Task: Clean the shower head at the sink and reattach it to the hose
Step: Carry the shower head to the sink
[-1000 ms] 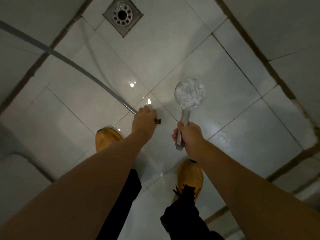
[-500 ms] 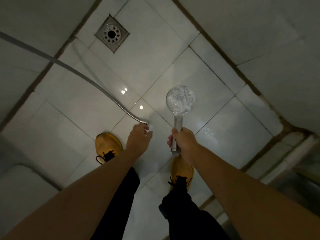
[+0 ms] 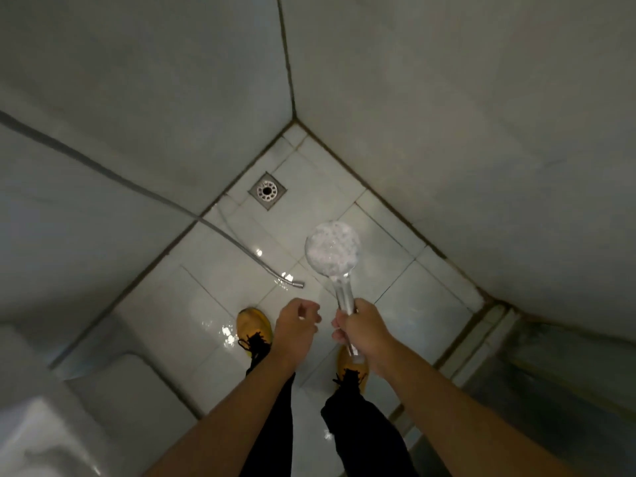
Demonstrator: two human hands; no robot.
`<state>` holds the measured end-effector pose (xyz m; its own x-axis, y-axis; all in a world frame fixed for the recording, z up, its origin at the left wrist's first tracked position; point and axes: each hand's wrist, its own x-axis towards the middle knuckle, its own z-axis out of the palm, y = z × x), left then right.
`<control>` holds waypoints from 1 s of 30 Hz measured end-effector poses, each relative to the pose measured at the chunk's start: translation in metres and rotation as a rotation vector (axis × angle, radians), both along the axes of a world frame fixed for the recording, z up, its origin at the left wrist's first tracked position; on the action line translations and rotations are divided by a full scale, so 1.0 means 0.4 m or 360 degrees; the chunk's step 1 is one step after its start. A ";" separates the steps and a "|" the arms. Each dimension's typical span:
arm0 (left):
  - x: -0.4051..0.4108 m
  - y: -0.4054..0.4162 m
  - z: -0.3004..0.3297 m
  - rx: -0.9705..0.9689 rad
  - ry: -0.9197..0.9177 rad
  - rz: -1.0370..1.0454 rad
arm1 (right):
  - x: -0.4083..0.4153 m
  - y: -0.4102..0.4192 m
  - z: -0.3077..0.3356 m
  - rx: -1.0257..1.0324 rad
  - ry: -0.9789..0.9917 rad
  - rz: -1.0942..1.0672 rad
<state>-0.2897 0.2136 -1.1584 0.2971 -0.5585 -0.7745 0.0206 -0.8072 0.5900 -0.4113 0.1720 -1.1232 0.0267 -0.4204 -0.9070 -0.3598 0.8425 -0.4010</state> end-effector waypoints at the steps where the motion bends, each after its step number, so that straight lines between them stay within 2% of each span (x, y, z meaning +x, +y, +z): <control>1: 0.000 -0.007 0.074 -0.0032 0.0010 0.0033 | -0.002 -0.003 0.073 -0.0043 -0.0001 0.0044; 9: 0.009 0.036 0.719 -0.0360 -0.0223 0.0108 | -0.031 0.008 0.680 -0.0380 -0.0095 0.0364; 15: -0.003 0.198 1.093 -0.0703 -0.0354 0.0271 | -0.007 0.096 0.981 -0.0504 -0.0345 0.0433; 21: 0.013 0.419 1.223 -0.0833 -0.0426 0.0696 | 0.085 0.203 1.123 -0.0596 -0.0404 0.0841; 27: 0.117 0.572 1.260 -0.0854 -0.0448 0.1143 | 0.218 0.309 1.163 -0.0626 -0.0489 0.1152; 30: 0.160 0.646 1.289 -0.0882 -0.0458 0.1253 | 0.293 0.378 1.167 -0.0640 -0.0555 0.1204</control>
<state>-0.2258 0.4720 -0.6428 0.8720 -0.3827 -0.3051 0.2275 -0.2350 0.9450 -0.2940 0.3231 -0.6565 0.6665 -0.4611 -0.5858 -0.5614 0.2065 -0.8014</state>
